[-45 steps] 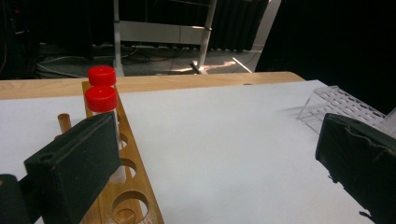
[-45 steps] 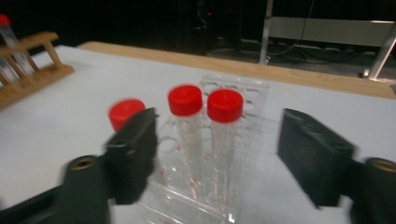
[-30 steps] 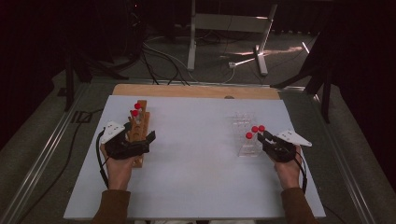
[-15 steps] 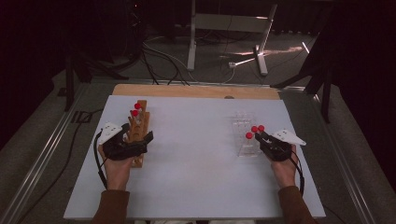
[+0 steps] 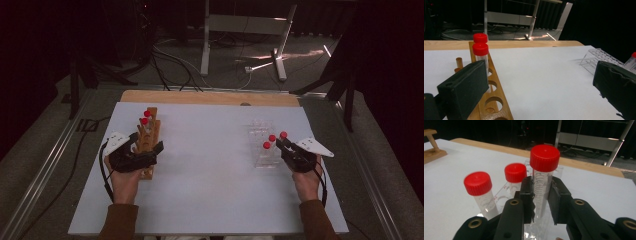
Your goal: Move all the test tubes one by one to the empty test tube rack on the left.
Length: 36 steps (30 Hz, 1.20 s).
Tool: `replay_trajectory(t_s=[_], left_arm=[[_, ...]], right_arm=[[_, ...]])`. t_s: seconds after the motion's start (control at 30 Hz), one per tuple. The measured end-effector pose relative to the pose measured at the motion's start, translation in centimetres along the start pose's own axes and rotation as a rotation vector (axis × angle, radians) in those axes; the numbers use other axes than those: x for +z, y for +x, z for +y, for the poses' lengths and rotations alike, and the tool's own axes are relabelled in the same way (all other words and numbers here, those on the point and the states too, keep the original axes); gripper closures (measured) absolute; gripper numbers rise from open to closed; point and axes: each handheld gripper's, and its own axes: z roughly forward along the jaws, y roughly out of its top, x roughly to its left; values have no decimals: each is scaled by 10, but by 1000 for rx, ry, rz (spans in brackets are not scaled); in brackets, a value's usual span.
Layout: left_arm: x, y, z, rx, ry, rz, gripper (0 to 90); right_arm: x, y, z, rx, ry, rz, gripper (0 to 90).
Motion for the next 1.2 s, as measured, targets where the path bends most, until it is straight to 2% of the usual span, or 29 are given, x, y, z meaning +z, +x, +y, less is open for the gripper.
replay_trajectory(t_s=[0.6,0.83,1.2], left_arm=[[-2,-4,3,6,0,-5,6],[-2,-6,3,7,2,-6,6],[-5,-8,6,8,-9,-15,6]], right_arm=[[-24,-2,21,7,-79,15,742],[-32,3,29,-1,-80,57,742],[-43,15,33,-29,-55,115,742]])
